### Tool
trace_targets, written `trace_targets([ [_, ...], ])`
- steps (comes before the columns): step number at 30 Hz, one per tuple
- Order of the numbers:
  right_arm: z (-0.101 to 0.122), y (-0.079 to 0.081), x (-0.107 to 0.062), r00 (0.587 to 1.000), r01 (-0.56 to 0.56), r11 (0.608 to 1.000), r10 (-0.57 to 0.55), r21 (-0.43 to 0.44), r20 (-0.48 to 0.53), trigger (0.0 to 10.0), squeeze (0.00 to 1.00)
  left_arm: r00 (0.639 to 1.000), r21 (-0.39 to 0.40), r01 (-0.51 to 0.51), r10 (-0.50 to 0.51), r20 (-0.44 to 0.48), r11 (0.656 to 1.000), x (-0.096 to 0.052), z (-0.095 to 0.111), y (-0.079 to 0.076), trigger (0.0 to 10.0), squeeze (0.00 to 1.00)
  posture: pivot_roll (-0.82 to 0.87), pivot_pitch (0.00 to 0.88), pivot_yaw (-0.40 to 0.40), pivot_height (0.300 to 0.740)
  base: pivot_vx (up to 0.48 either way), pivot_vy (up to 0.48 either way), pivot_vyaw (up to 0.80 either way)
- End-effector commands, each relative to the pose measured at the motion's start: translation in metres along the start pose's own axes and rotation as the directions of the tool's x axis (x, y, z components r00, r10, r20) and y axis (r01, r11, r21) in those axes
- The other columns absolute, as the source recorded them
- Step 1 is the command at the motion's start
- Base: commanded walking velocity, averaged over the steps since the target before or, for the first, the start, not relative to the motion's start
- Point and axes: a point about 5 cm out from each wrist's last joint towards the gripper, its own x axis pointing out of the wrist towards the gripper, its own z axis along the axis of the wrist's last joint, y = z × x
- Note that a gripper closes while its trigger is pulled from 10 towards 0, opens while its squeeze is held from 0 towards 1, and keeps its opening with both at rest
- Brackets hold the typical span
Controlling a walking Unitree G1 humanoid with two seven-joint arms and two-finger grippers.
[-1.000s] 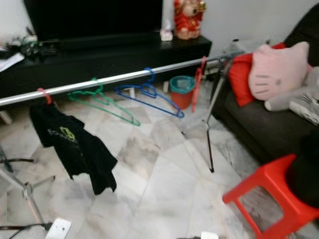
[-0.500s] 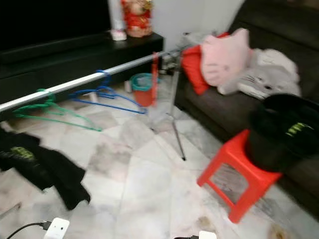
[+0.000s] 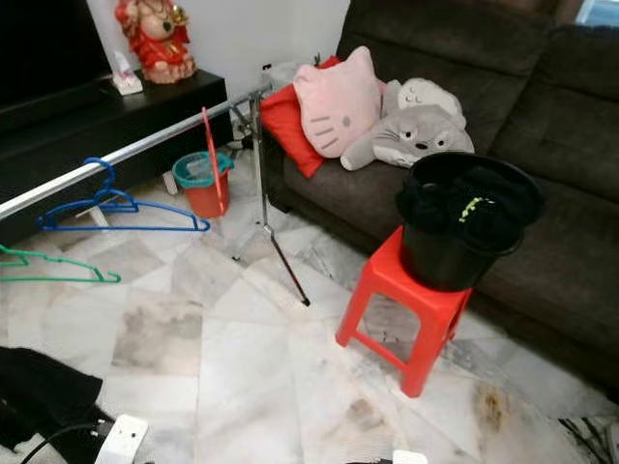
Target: Hang hanger
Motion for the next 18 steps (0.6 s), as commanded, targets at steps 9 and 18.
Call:
trace_targets([
  [9,-0.0139,0.0072,-0.0037,0.998,-0.026,1.0,0.026,0.0,-0.053,10.0,0.0,1.0,0.001,0.011,-0.011,-0.029,1.0,-0.0009,-0.0057,0.0002,10.0,0.0,-0.05,0.0,0.008,0.74,0.0,0.0,-0.65],
  [18,-0.0141,0.0062,-0.0037,0.998,-0.028,1.0,0.027,-0.012,-0.054,10.0,0.0,0.999,-0.002,0.015,-0.015,-0.032,1.0,-0.0009,-0.0062,-0.0012,10.0,0.0,-0.05,0.0,0.005,0.74,0.0,0.0,-0.64],
])
